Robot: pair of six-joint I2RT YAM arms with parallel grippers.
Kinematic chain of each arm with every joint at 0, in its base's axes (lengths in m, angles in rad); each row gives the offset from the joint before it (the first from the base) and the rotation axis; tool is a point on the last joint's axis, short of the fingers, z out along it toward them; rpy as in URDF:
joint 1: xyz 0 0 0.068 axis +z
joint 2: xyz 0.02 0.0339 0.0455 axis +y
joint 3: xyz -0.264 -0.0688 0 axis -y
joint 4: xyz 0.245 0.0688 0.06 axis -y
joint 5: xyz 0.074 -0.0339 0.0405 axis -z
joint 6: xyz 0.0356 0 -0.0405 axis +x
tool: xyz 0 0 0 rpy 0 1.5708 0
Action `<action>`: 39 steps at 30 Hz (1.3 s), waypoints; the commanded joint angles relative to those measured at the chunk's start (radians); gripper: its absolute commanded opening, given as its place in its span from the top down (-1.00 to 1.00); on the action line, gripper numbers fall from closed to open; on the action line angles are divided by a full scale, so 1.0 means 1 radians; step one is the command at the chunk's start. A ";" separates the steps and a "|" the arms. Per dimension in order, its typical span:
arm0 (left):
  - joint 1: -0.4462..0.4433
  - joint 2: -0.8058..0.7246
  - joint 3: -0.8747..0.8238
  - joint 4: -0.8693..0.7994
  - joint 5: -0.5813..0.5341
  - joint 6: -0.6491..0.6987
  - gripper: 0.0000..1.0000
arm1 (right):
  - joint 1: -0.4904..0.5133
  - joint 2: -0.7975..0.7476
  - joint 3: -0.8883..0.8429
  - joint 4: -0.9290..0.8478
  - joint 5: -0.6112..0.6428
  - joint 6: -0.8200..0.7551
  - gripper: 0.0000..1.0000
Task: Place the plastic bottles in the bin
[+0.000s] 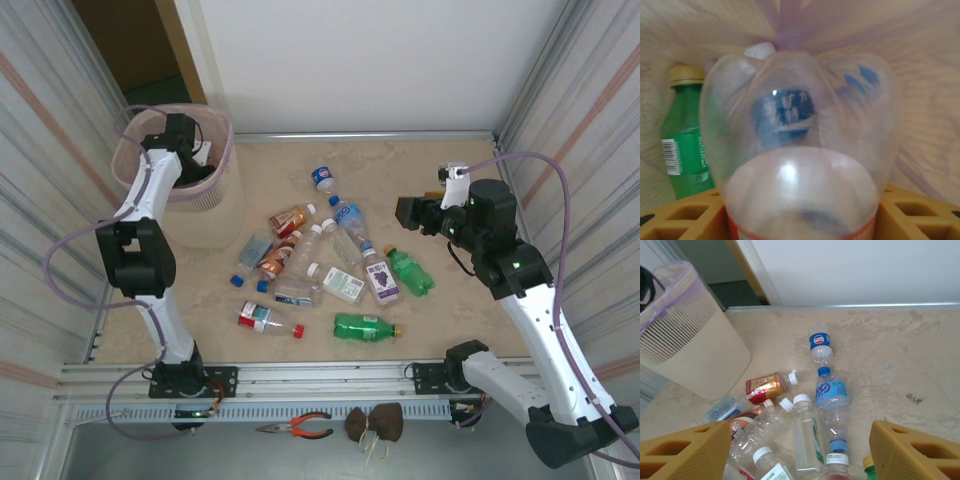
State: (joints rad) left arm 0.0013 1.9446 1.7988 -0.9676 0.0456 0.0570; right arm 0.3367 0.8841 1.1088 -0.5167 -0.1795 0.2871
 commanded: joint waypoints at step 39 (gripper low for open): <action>0.010 -0.377 -0.025 -0.008 0.093 -0.031 -0.58 | 0.105 0.628 0.344 0.067 0.007 -0.135 -0.45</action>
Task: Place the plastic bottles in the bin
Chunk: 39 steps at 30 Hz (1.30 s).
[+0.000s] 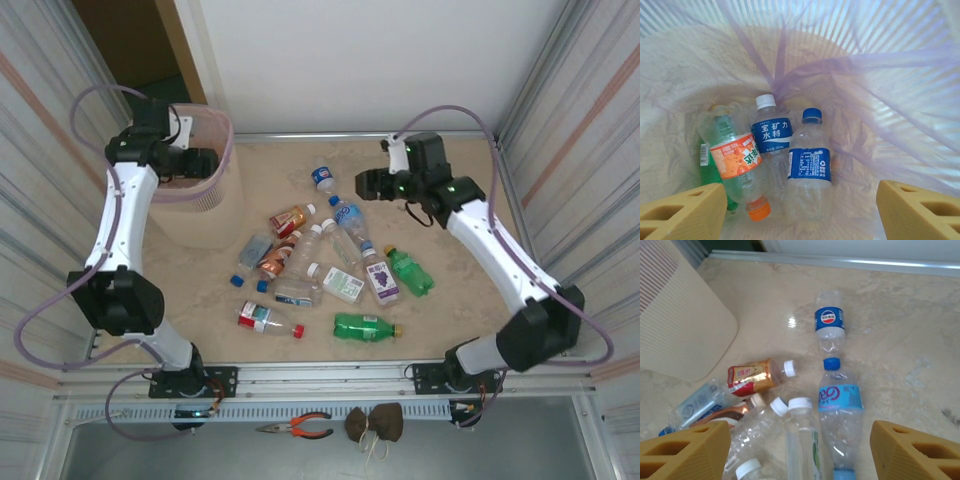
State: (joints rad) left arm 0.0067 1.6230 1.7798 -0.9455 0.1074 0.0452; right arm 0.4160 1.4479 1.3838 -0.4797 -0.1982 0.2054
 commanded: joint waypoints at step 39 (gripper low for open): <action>0.011 -0.387 -0.131 0.047 0.266 -0.138 -0.60 | 0.093 1.028 0.764 -0.046 0.208 -0.128 -0.49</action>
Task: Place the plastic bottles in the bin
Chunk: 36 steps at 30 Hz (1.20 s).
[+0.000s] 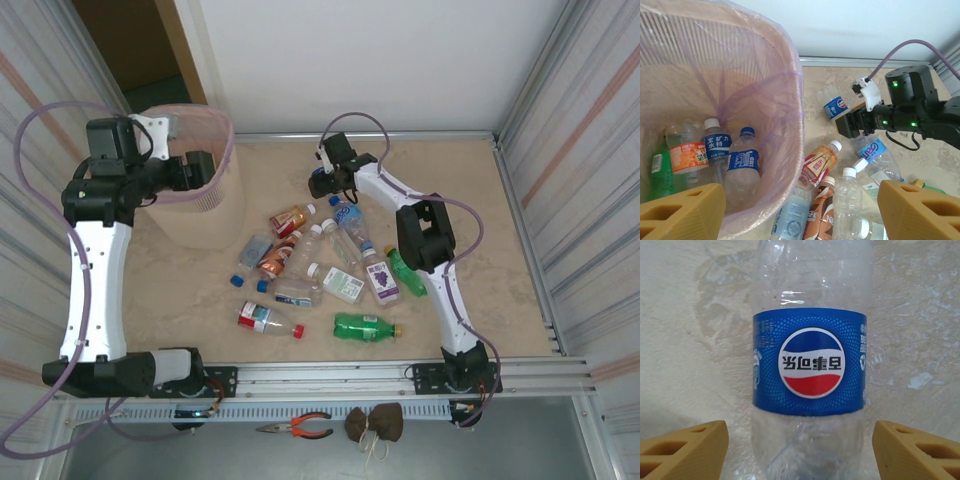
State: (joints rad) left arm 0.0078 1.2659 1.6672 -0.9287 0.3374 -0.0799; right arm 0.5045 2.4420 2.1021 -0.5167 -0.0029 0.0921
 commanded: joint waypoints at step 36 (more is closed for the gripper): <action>0.011 -0.120 -0.180 0.223 0.219 -0.126 -0.56 | 0.009 -0.368 -0.236 0.200 0.052 -0.242 -0.02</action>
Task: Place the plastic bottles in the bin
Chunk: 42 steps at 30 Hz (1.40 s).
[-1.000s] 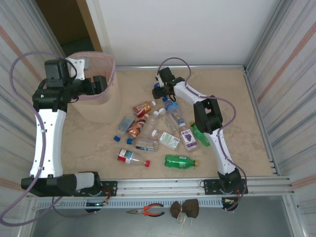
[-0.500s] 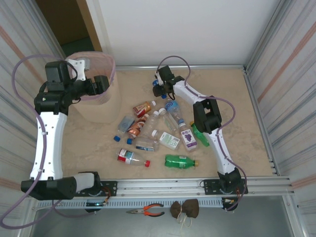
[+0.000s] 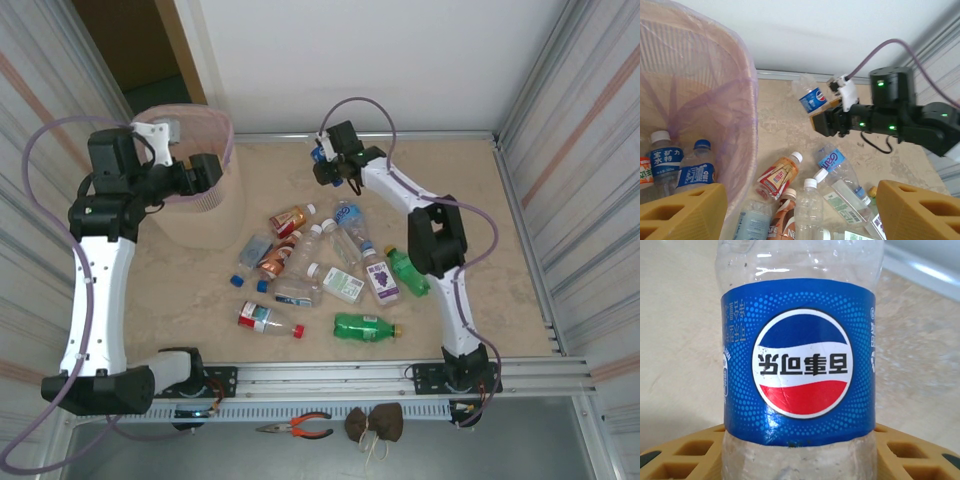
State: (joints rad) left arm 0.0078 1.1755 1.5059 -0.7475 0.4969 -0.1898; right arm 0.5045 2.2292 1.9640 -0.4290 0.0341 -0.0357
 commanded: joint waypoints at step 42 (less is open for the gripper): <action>-0.754 0.139 0.187 -0.339 -0.047 0.316 -0.54 | 0.507 -1.308 -1.014 0.248 0.200 -1.754 0.11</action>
State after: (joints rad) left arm -0.7021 1.2980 1.6623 -0.9947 0.5423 0.0620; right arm 0.9939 0.9447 0.9565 -0.2237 0.1684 -1.6611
